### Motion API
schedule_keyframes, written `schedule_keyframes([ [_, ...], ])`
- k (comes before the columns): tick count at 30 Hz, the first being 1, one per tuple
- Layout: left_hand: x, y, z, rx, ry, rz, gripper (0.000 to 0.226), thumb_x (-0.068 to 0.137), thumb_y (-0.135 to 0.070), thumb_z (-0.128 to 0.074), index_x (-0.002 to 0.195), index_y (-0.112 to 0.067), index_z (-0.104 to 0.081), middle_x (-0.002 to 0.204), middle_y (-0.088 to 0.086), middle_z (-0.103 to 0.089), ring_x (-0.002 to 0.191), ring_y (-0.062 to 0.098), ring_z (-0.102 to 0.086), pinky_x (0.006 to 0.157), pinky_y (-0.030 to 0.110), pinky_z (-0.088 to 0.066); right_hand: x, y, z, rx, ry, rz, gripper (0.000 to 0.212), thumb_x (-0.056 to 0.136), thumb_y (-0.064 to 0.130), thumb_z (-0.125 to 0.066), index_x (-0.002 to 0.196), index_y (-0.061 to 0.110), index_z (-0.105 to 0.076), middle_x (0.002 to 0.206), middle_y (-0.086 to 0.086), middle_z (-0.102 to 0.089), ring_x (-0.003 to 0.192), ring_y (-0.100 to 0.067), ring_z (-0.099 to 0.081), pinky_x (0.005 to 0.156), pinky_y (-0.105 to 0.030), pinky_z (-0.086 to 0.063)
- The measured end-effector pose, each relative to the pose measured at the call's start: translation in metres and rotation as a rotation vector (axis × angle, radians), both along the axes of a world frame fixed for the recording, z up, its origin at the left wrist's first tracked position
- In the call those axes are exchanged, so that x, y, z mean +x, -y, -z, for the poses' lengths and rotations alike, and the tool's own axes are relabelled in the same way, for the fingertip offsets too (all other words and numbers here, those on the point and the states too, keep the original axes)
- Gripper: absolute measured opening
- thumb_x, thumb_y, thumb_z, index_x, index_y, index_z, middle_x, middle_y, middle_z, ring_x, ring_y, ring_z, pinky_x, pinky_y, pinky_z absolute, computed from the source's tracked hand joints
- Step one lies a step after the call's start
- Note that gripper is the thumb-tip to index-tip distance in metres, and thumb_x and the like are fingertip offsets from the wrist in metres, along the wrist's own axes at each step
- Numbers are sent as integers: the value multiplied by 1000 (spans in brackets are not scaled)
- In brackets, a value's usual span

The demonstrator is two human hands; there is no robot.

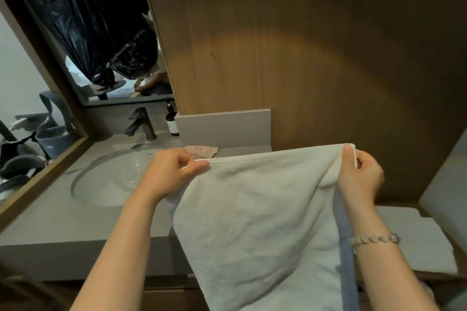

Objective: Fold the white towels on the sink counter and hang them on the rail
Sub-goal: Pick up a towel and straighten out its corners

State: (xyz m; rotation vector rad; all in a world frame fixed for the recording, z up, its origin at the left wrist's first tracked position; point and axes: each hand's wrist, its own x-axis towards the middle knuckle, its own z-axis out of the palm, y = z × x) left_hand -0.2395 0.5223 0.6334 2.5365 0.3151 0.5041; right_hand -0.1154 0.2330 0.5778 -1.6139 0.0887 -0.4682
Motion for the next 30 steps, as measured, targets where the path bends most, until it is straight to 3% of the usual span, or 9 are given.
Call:
schedule_keyframes([
  [3, 16, -31, 19, -40, -38, -26, 46, 79, -42, -68, 63, 0, -62, 69, 8, -58, 60, 17, -48, 59, 31, -39, 14, -29, 13, -39, -32, -33, 38, 97, 29, -48, 61, 16, -47, 61, 0, -45, 57, -11, -37, 53, -24, -32],
  [7, 53, -80, 43, -61, -73, -41, 40, 84, -38, -66, 67, -2, -63, 71, -1, -57, 62, 10, -48, 57, 24, -37, 46, -75, 30, -46, -94, -39, 37, 96, 31, -48, 62, 18, -48, 63, 1, -46, 58, -12, -39, 54, -24, -34],
  [10, 88, -118, 57, -23, -118, -15, 44, 89, -35, -60, 66, 2, -58, 69, 5, -55, 59, 10, -45, 52, 16, -32, 74, -110, 43, -39, -153, 5, 30, 95, 37, -50, 75, 17, -60, 74, 0, -59, 70, -17, -54, 65, -31, -50],
  [13, 124, -149, 72, 23, -168, 27, 43, 93, -36, -55, 68, 0, -59, 73, 11, -58, 63, 16, -47, 55, 20, -32, 102, -136, 59, -89, -234, 53, 27, 93, 44, -51, 83, 22, -64, 81, 0, -64, 79, -19, -61, 74, -36, -56],
  [16, 156, -170, 88, 27, -222, 75, 41, 94, -36, -52, 60, -13, -51, 66, -3, -51, 64, 14, -47, 57, 26, -32, 125, -150, 78, -173, -308, 127, 32, 88, 57, -49, 84, 29, -63, 86, 4, -64, 83, -19, -61, 76, -43, -57],
  [20, 187, -190, 114, 45, -269, 131, 43, 95, -35, -51, 57, -16, -44, 63, -5, -45, 67, 21, -47, 59, 31, -30, 146, -161, 89, -317, -319, 140, 28, 93, 48, -48, 78, 26, -58, 80, 3, -63, 76, -19, -61, 73, -45, -57],
  [22, 201, -197, 123, 166, -296, 162, 37, 97, -37, -45, 64, -18, -48, 74, -3, -52, 77, 24, -52, 63, 30, -34, 159, -168, 94, -414, -296, 108, 28, 95, 46, -45, 83, 24, -58, 82, 1, -64, 76, -20, -61, 72, -44, -56],
  [26, 223, -212, 136, 485, -404, 207, 42, 99, -46, -27, 105, -17, -56, 114, 5, -59, 103, 27, -57, 77, 33, -42, 186, -177, 106, -707, -231, 18, 27, 98, 38, -41, 85, 17, -53, 82, -1, -58, 73, -23, -52, 66, -32, -39],
  [30, 244, -222, 146, 548, -471, 226, 34, 100, -41, -30, 110, -16, -50, 119, 8, -57, 104, 29, -58, 86, 34, -43, 213, -181, 124, -857, -244, -53, 24, 99, 34, -39, 83, 17, -46, 81, -9, -60, 71, -32, -51, 63, -34, -35],
])
